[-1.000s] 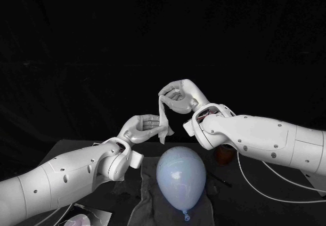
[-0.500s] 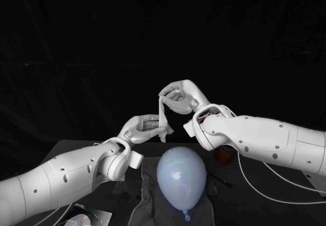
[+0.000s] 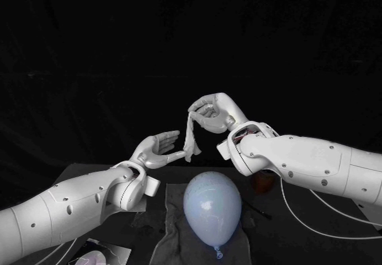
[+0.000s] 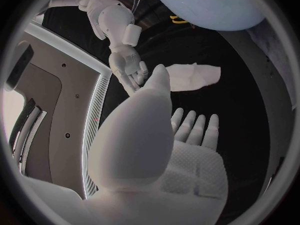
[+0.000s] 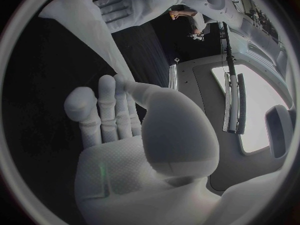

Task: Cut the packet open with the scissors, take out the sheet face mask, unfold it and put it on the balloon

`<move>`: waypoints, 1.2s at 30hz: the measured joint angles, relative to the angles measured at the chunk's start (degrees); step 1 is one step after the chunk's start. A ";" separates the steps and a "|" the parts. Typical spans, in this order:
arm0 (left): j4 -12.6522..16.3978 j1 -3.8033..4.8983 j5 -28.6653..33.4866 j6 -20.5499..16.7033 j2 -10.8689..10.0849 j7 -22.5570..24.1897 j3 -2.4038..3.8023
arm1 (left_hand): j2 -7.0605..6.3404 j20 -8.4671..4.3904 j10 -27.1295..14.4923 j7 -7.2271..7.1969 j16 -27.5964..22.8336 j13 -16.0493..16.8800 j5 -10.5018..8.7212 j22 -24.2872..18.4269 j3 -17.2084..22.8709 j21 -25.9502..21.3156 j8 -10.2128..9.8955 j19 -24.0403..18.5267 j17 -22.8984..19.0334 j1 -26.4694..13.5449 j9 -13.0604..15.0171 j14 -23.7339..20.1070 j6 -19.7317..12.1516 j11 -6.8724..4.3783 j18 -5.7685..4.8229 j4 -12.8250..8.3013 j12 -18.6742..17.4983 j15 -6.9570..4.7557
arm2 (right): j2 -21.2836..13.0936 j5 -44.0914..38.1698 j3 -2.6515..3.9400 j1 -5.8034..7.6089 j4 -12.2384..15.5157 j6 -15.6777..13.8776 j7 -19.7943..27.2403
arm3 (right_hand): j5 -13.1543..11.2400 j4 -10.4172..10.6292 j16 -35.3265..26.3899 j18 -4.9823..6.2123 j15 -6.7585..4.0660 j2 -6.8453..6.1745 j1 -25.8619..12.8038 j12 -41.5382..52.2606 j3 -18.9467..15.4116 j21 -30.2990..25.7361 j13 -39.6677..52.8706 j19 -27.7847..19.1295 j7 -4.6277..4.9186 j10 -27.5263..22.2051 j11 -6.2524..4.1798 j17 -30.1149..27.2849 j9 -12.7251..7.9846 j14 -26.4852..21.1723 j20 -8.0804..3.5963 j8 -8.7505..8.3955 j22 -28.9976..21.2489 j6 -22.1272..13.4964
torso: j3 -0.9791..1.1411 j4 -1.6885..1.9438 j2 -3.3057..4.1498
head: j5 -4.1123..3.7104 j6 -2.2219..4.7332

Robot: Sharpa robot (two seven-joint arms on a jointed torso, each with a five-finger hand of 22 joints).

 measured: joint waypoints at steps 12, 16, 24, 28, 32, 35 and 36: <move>0.69 0.00 -0.68 -3.11 -1.18 0.04 -0.05 | 3.45 -0.31 15.72 2.05 1.43 1.63 0.00 0.21 4.10 0.07 5.39 1.00 1.43 1.01 3.36 6.94 13.99 1.47 0.01 -0.58 3.11 0.80 | 0.61 0.00 -0.01 0.00 -1.29 -0.14 -0.05 | 0.24 -0.01 0.00 -0.01 -0.06 0.00 0.00 -0.01 0.00 0.00 0.00 0.00 -0.01 0.00 0.00 0.00 0.02 -0.06 0.00 0.00 -0.02 -0.01 | -0.01 0.00 0.05 | -0.06 -0.09; 1.38 -0.01 -1.20 -3.90 -1.49 0.54 -0.06 | 4.54 -0.28 25.76 2.62 4.05 2.48 0.00 0.59 4.95 0.69 9.69 3.65 3.27 0.56 5.34 15.76 23.83 2.46 1.08 -0.81 6.73 1.45 | 0.65 0.00 -0.01 -0.01 -1.60 -0.16 -0.09 | 0.24 -0.01 0.00 0.00 -0.06 0.00 0.00 -0.09 0.00 0.00 0.06 0.00 -0.02 0.00 0.00 0.04 0.02 -0.06 0.00 -0.04 0.00 -0.02 | -0.01 -0.03 0.06 | -0.01 -0.21; 1.84 -0.01 -2.92 -4.66 -1.59 0.95 -0.09 | 5.27 -0.22 32.55 2.24 8.44 2.53 0.00 1.40 4.77 2.25 10.59 9.37 5.69 -1.27 5.63 22.79 28.74 -0.13 3.67 -0.64 8.65 -0.62 | 0.72 0.02 -0.01 -0.02 -1.44 -0.17 -0.14 | 0.24 -0.02 0.00 0.00 -0.05 0.00 0.00 -0.11 0.00 0.00 0.06 0.00 -0.04 0.00 0.00 0.04 0.02 -0.06 0.00 -0.05 0.02 -0.15 | 0.03 -0.05 0.04 | 0.15 -0.36; 1.56 -0.03 -3.45 -5.02 -1.24 0.90 -0.11 | 5.27 -0.31 32.83 2.31 8.84 2.41 0.00 1.60 4.77 2.63 10.59 10.99 5.96 -1.27 5.55 22.89 28.82 -0.41 3.67 -0.64 8.65 -0.71 | 0.72 0.02 -0.01 -0.04 -1.28 -0.17 -0.15 | 0.23 -0.02 0.00 -0.01 -0.05 0.00 0.00 -0.12 0.00 0.00 0.05 0.00 -0.04 0.00 0.00 0.03 0.01 -0.05 0.00 -0.10 0.02 -0.15 | 0.03 -0.07 0.03 | 0.16 -0.29; 1.23 -0.03 -3.94 -5.37 -0.67 0.48 -0.11 | 4.96 -0.20 33.23 2.57 9.22 2.14 0.00 1.68 4.58 2.90 9.69 11.52 6.21 -1.59 5.22 22.89 28.56 -0.42 3.67 -0.50 8.65 -0.71 | 0.65 0.02 -0.01 -0.05 -1.09 -0.17 -0.15 | 0.21 -0.02 0.00 -0.01 -0.04 0.00 0.00 -0.22 0.00 0.00 0.05 0.00 -0.05 0.00 0.00 0.02 0.01 -0.05 0.00 -0.11 0.02 -0.16 | 0.02 -0.07 0.03 | 0.11 -0.27; 1.16 -0.03 -4.50 -5.48 -0.34 -0.24 -0.12 | 4.65 -0.01 32.84 2.87 9.26 1.76 0.00 1.60 3.60 2.90 8.99 10.96 6.25 -2.65 4.97 22.09 28.26 -0.03 3.57 -0.59 7.77 -0.76 | 0.60 0.03 -0.01 -0.05 -0.93 -0.17 -0.15 | 0.20 -0.04 0.00 -0.01 -0.03 0.00 0.00 -0.23 0.01 0.00 0.04 0.00 -0.05 0.00 0.00 0.01 0.02 -0.04 0.00 -0.13 0.01 -0.16 | 0.01 -0.07 0.03 | 0.10 -0.27; 1.16 -0.03 -4.72 -5.51 -0.27 -0.51 -0.12 | 4.59 -0.02 32.47 2.87 9.50 1.64 0.00 1.52 3.20 2.89 8.75 10.64 6.39 -3.20 4.89 22.02 28.26 0.34 2.64 -0.55 7.47 -0.70 | 0.59 0.03 -0.01 -0.06 -0.91 -0.17 -0.15 | 0.20 -0.08 0.00 -0.01 -0.03 0.00 0.00 -0.23 0.06 0.00 0.04 0.00 -0.05 0.00 0.00 0.01 0.03 -0.04 0.00 -0.22 0.01 -0.16 | 0.01 -0.07 0.03 | 0.10 -0.27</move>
